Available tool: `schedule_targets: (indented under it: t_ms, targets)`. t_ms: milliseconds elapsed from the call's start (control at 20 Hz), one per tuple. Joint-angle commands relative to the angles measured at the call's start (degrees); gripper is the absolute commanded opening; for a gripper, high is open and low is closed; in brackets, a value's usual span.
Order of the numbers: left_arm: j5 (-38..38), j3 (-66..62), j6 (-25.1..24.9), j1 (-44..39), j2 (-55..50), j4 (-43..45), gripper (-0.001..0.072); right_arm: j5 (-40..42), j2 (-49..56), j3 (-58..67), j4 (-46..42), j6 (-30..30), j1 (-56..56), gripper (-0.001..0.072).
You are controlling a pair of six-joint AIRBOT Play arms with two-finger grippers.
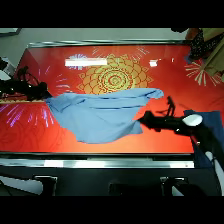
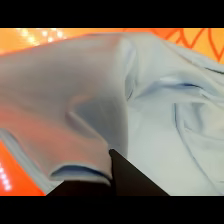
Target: Fold the clothes and pants, and hang the long-sleeved shirts on hangers.
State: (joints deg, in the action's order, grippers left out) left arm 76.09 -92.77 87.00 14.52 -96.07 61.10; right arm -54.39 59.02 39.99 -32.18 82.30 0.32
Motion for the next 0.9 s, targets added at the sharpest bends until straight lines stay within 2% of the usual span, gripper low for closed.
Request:
schedule_targets:
  t_ms: [0,100,300,500,700,850]
  targets:
    - [1.14,-3.87,0.00,1.51,5.40,-0.04,0.0021,-2.95,-5.73,15.34,0.66,1.29,-7.13,0.0033]
    - [1.88,-7.10,0.70,2.56,10.27,-0.02,0.0021,-4.44,-8.02,25.70,-0.26,2.60,-11.67,0.0033]
    - [2.84,-12.83,6.99,6.05,23.19,-0.02,0.0022,-5.70,-11.69,46.47,-1.95,4.81,-20.79,0.0033]
    - [2.71,-13.77,11.54,11.13,37.09,0.02,0.0021,-5.66,-13.84,63.04,-13.49,11.26,-28.26,0.0033]
    - [2.51,-13.77,12.13,16.76,45.77,0.02,0.0022,-5.14,-14.14,71.41,-24.15,20.57,-29.11,0.0033]
    - [2.54,-13.77,14.03,18.71,48.41,-0.04,0.0021,-4.81,-14.05,72.19,-25.97,23.06,-29.11,0.0033]
